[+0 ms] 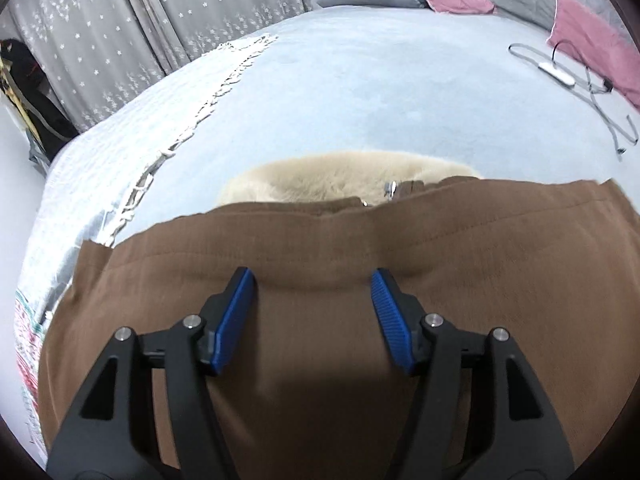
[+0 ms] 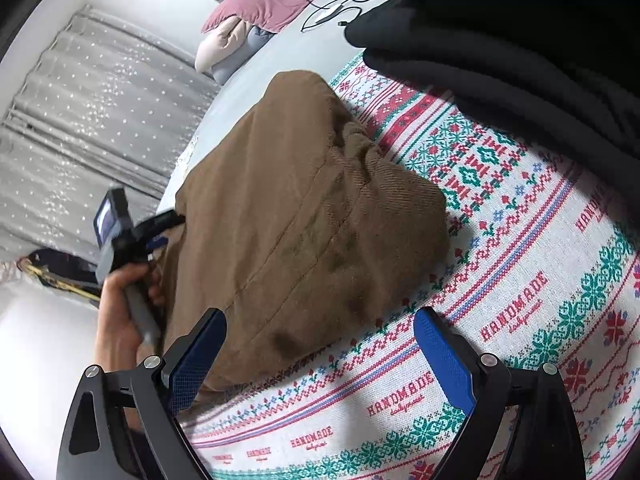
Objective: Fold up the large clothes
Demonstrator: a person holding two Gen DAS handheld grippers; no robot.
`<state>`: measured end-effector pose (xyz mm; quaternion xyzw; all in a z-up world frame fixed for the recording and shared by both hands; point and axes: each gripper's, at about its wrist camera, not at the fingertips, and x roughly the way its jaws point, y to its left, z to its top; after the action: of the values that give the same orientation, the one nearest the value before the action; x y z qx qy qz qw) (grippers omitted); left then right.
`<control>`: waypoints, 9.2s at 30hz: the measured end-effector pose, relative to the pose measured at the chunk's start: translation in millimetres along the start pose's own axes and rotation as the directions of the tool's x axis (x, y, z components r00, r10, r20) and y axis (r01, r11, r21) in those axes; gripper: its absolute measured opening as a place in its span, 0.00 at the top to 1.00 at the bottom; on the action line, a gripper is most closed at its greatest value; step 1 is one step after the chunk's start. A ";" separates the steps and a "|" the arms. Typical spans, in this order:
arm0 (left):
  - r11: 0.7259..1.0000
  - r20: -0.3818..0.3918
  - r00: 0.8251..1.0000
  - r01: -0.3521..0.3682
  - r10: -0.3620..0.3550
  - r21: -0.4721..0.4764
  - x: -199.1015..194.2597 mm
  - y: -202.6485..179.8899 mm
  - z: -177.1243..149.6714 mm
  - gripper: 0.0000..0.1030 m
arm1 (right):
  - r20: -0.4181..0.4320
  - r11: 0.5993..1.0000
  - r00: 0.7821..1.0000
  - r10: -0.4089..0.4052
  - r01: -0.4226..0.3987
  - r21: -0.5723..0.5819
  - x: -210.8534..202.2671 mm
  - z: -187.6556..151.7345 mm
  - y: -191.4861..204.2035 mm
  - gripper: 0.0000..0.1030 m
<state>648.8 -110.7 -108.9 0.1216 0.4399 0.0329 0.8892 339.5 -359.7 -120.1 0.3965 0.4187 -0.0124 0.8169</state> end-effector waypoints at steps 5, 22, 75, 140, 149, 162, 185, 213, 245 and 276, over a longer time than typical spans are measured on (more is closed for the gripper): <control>1.000 -0.021 1.000 -0.005 0.005 0.019 -2.2 1.1 2.9 0.37 | 0.015 0.998 0.999 -0.034 0.035 -0.055 4.6 -2.7 5.7 0.07; 0.982 0.046 0.985 0.159 -0.164 0.099 -173.8 -5.1 -204.8 0.37 | 0.070 0.995 0.997 -0.030 0.037 -0.096 12.4 5.3 9.9 0.07; 0.783 0.025 0.955 0.257 -0.295 -0.567 -119.9 260.5 -283.5 0.34 | 0.198 0.971 0.976 0.089 -0.130 0.200 18.3 16.1 -7.0 0.60; 0.475 0.247 0.801 0.538 -0.545 -0.696 -136.2 350.1 -277.9 0.34 | 0.561 -0.370 0.827 -0.019 0.516 -0.773 120.6 -287.3 326.1 0.23; 0.663 0.146 0.877 0.446 -0.458 -0.601 -126.7 302.4 -251.7 0.51 | 0.551 -0.315 0.834 -0.033 0.515 -0.797 106.0 -266.5 303.6 0.64; 0.574 0.171 0.802 0.540 -0.572 -0.615 -111.3 295.5 -271.5 0.59 | 0.441 -0.057 0.895 -0.067 0.438 -0.897 85.9 -239.5 268.0 0.67; 0.464 0.217 0.759 0.570 -0.614 -0.678 -104.2 312.7 -286.6 0.58 | -0.024 0.419 0.986 -0.166 0.048 -0.907 77.8 -163.1 322.4 0.66; 0.865 0.091 0.914 0.403 -0.395 -0.297 -113.1 260.4 -213.8 0.71 | -0.161 0.625 0.987 -0.026 -0.110 -0.773 73.8 -74.1 338.5 0.63; 0.810 0.159 0.883 0.469 -0.442 -0.352 -101.8 274.2 -226.2 0.71 | -0.152 0.403 0.960 -0.237 -0.045 -0.914 263.8 -88.9 482.9 0.60; 0.802 0.148 0.880 0.474 -0.452 -0.365 -93.0 276.7 -220.8 0.71 | -0.172 0.578 0.973 -0.151 -0.054 -0.815 167.6 -70.4 379.4 0.41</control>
<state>430.8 183.2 -97.9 -0.1680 0.4168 -0.1014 0.8876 534.5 -1.1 -18.1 -0.0356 0.4771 0.2031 0.8543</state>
